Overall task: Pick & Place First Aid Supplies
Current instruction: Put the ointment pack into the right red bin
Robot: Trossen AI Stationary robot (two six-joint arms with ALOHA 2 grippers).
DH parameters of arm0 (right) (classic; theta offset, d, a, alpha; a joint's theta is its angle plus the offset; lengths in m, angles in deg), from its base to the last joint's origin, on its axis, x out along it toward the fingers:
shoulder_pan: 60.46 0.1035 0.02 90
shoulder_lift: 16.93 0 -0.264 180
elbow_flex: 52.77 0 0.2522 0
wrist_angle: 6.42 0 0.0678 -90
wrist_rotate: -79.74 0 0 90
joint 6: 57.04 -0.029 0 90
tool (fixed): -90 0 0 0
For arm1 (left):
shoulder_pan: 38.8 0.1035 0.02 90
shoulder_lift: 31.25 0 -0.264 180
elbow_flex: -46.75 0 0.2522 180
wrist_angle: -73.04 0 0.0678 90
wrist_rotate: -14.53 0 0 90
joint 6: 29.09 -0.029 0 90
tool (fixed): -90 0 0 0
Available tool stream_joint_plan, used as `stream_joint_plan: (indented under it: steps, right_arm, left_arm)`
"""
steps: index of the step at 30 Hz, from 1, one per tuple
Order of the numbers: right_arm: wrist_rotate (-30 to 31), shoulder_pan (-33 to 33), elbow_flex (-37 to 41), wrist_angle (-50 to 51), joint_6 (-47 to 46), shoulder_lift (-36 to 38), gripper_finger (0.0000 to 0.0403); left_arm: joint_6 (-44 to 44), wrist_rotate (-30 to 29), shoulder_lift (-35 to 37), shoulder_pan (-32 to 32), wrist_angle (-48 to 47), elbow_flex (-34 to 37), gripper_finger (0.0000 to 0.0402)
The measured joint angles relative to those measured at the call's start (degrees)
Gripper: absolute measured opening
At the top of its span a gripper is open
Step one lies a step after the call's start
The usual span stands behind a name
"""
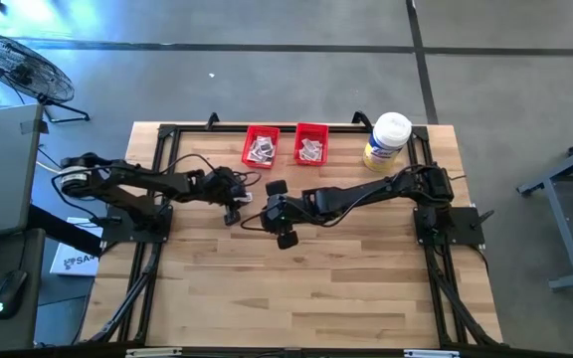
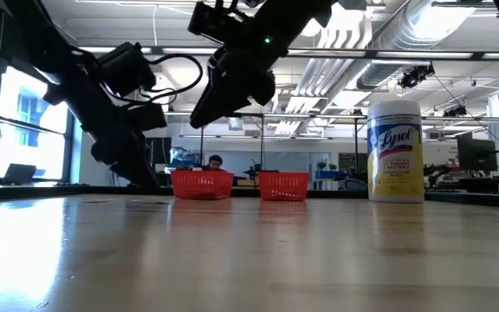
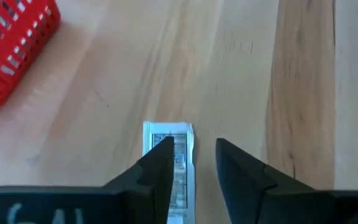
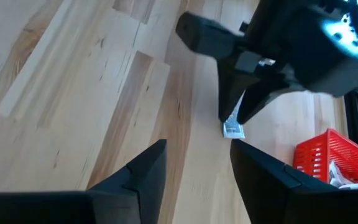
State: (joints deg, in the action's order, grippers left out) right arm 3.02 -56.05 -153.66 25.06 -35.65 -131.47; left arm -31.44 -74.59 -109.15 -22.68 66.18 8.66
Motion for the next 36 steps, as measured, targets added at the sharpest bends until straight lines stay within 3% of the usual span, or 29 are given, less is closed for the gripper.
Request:
stream_joint_plan:
  steps: [12,21,26,30,36]
  right_arm:
    - [-0.2,0.0,0.0,-0.3,-1.0,0.0,0.0167]
    - [-0.2,0.1,0.0,-0.3,-1.1,0.0,0.0168]
    - [-1.7,0.2,0.0,-0.2,-4.0,0.0,0.0166]
    - [-2.1,0.2,0.0,0.4,-4.9,0.0,0.0167]
    - [-1.6,0.1,0.0,1.8,-4.6,0.0,0.0168]
  left_arm:
    - [-0.4,-3.9,-8.5,-0.1,5.6,0.0,0.0105]
    - [4.7,-5.8,-12.6,-0.1,7.5,-0.2,0.0009]
    - [7.1,-6.3,-13.0,-0.1,9.0,-0.1,0.0009]
    - [8.4,-3.9,-12.6,0.1,9.1,-0.5,0.0003]
    - [10.2,5.9,-8.7,0.0,7.9,-1.3,0.0001]
